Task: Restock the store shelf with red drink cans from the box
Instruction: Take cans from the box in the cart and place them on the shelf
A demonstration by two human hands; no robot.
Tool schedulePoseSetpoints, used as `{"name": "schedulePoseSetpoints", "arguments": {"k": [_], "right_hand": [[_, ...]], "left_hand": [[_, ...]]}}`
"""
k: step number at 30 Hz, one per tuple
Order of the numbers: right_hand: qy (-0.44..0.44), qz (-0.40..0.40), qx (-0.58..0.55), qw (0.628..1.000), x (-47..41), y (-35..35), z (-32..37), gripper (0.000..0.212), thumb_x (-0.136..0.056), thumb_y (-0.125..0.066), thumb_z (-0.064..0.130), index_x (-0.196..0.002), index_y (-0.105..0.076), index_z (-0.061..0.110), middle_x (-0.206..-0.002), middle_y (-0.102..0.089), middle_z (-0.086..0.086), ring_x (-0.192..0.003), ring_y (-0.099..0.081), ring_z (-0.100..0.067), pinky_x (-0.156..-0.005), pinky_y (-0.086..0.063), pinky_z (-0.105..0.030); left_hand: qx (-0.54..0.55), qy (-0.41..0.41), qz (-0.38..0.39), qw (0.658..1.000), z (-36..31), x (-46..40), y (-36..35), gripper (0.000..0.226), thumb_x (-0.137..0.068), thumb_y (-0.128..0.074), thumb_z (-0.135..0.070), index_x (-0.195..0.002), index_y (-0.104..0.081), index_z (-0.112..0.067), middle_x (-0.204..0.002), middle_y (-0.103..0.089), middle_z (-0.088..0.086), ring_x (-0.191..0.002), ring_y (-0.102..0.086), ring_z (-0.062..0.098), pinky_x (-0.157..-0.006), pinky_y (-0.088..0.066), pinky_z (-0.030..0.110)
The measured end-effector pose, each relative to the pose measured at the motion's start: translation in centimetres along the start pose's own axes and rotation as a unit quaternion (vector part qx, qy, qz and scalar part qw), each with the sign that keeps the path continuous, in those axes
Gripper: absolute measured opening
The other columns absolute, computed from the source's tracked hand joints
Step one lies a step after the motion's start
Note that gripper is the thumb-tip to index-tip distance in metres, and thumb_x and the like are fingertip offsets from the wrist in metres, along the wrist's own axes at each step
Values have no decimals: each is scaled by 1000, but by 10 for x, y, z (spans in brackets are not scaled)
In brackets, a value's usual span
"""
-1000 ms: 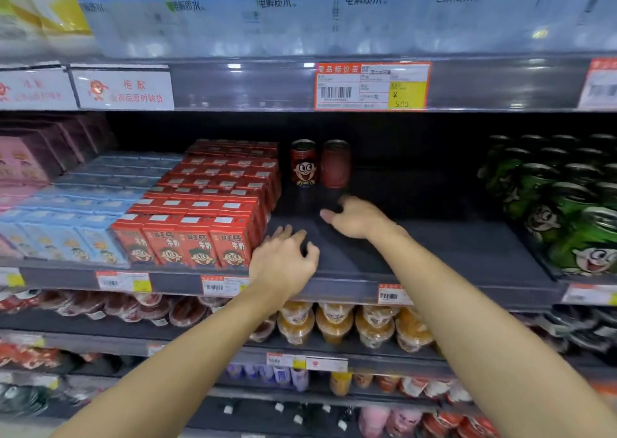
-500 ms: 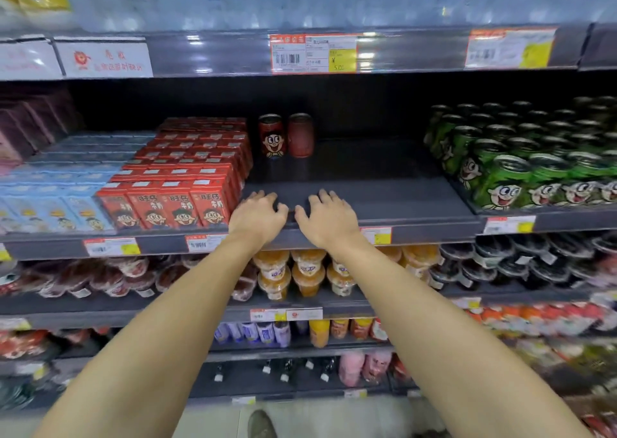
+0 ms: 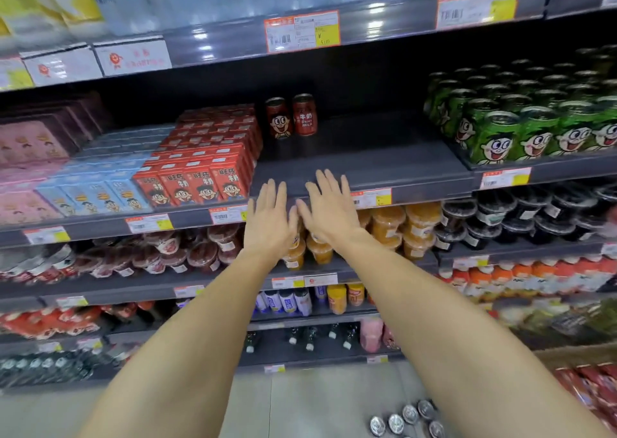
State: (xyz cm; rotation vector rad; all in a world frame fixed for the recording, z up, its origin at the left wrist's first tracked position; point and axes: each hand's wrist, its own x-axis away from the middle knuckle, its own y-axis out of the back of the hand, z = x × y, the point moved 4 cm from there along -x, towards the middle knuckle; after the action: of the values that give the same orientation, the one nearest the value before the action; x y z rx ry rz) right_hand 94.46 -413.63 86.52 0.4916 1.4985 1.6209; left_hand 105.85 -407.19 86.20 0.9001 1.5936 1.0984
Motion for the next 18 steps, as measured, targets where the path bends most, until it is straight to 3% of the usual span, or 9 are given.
{"name": "schedulePoseSetpoints", "arguments": {"k": [4,8,11,18], "right_hand": [[8,18,1,1000,47,-12,7,58,-102,-37,39,-153,-32,11,-164,-16,-14,-153,-10,-29,-122,-11,-49],[-20,95,-15,995,96,-27,10,51,-101,-41,44,-139,-45,10,-143,-46,-14,-129,-47,-36,-100,-42,-48],[-74,165,2,984,143,-37,9,55,-102,-36,50,-137,-46,9,-137,-51,-17,-125,-49,-37,-97,-40,-47],[-148,224,10,963,261,-41,4,54,-101,-39,53,-127,-53,9,-131,-56,-17,-122,-53,-36,-96,-44,-45]], "left_hand": [[-57,-26,24,998,7,42,-15,57,-98,-39,-34,-149,-34,-9,-159,-25,14,-147,-22,27,-115,-22,50],[-49,-52,62,995,4,86,-20,50,-95,-46,-32,-140,-42,-11,-141,-49,10,-129,-46,28,-102,-35,45],[-24,-93,64,993,-4,127,-20,41,-94,-50,-30,-128,-52,-9,-122,-60,8,-114,-55,31,-92,-39,43],[-65,-87,213,971,-44,221,-33,39,-94,-46,-36,-123,-56,-12,-126,-58,10,-121,-49,30,-99,-37,44]]}}
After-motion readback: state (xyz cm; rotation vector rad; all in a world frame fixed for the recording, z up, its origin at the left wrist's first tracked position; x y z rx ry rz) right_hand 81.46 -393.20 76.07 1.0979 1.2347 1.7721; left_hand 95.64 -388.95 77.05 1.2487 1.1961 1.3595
